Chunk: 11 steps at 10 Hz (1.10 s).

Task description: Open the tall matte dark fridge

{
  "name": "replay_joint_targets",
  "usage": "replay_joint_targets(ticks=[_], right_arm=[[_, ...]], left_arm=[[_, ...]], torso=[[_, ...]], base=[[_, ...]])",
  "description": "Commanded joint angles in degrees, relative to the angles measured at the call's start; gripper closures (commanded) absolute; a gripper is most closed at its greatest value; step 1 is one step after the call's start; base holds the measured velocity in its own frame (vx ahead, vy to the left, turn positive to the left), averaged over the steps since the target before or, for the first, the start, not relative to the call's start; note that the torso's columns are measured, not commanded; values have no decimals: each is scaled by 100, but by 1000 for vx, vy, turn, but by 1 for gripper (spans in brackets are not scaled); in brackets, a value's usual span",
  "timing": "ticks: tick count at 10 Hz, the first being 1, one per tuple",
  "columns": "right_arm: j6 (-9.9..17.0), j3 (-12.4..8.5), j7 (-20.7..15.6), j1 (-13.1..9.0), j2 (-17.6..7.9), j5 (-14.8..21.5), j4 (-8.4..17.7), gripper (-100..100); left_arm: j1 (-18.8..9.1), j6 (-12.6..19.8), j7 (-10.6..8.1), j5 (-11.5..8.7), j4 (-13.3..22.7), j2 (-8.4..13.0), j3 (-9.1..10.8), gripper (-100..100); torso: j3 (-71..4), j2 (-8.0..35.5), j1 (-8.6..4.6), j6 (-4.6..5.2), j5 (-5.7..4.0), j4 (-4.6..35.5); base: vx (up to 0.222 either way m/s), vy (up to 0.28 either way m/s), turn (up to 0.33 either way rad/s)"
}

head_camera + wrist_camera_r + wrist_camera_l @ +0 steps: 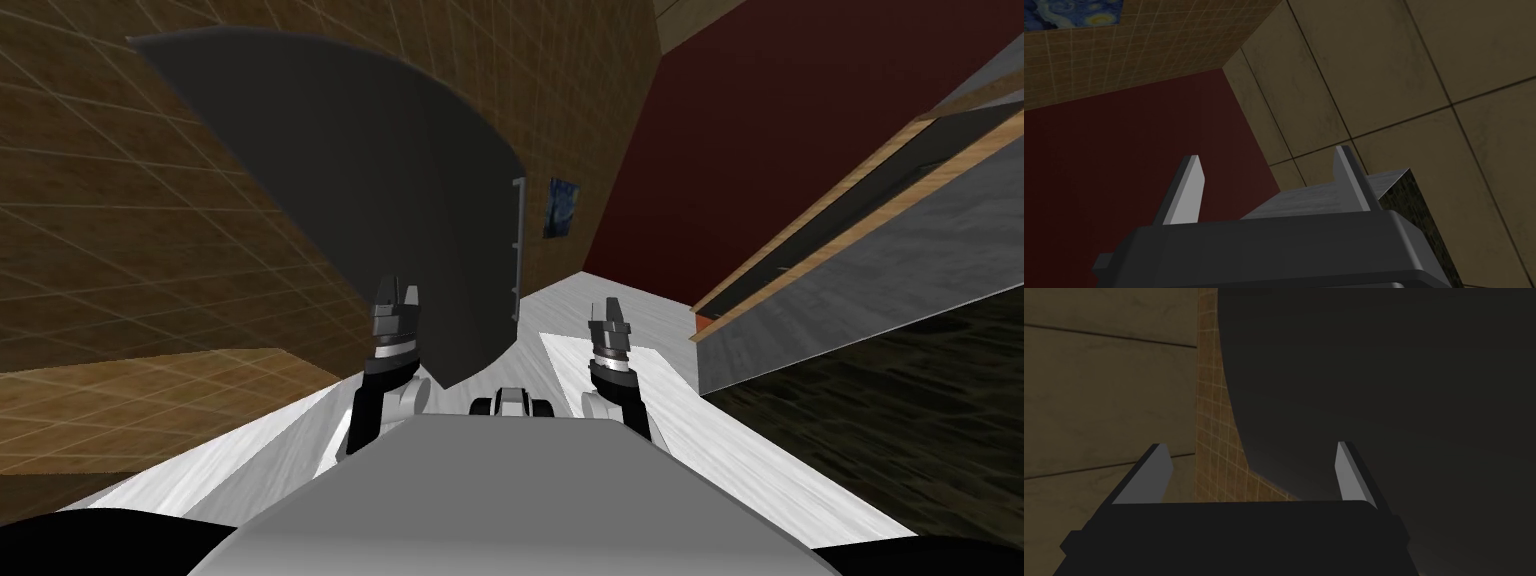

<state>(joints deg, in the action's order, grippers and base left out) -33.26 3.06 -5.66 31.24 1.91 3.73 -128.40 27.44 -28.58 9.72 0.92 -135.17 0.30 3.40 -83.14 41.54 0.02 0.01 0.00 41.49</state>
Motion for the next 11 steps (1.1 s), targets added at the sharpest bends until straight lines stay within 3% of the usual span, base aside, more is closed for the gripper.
replay_joint_targets(ticks=[1,5,7,8,10,11], right_arm=[[0,0,0,0,0,0,1,0],[0,0,0,0,0,0,1,0],[0,0,0,0,0,0,1,0],[0,0,0,0,0,0,1,0],[0,0,0,0,0,0,1,0],[0,0,0,0,0,0,1,0]], left_arm=[[-167,195,19,75,119,430,-28,-100],[-691,766,67,283,445,804,-80,-100],[-1035,1114,99,421,646,883,-114,-100],[-1035,1141,99,421,646,883,-114,-100],[-1417,1499,137,576,859,923,-152,-100],[-1417,1559,137,576,859,923,-152,-100]], torso=[[-112,53,1,-1,0,56],[-144,73,-2,-1,-1,79],[-143,74,-1,-1,0,79],[-143,74,-2,-1,-1,80],[-141,77,-3,0,-1,81],[-143,74,-3,0,-1,80]], base=[[5,5,-55],[14,8,-74],[21,12,-102],[14,8,-40],[14,8,-85],[13,9,-56]])
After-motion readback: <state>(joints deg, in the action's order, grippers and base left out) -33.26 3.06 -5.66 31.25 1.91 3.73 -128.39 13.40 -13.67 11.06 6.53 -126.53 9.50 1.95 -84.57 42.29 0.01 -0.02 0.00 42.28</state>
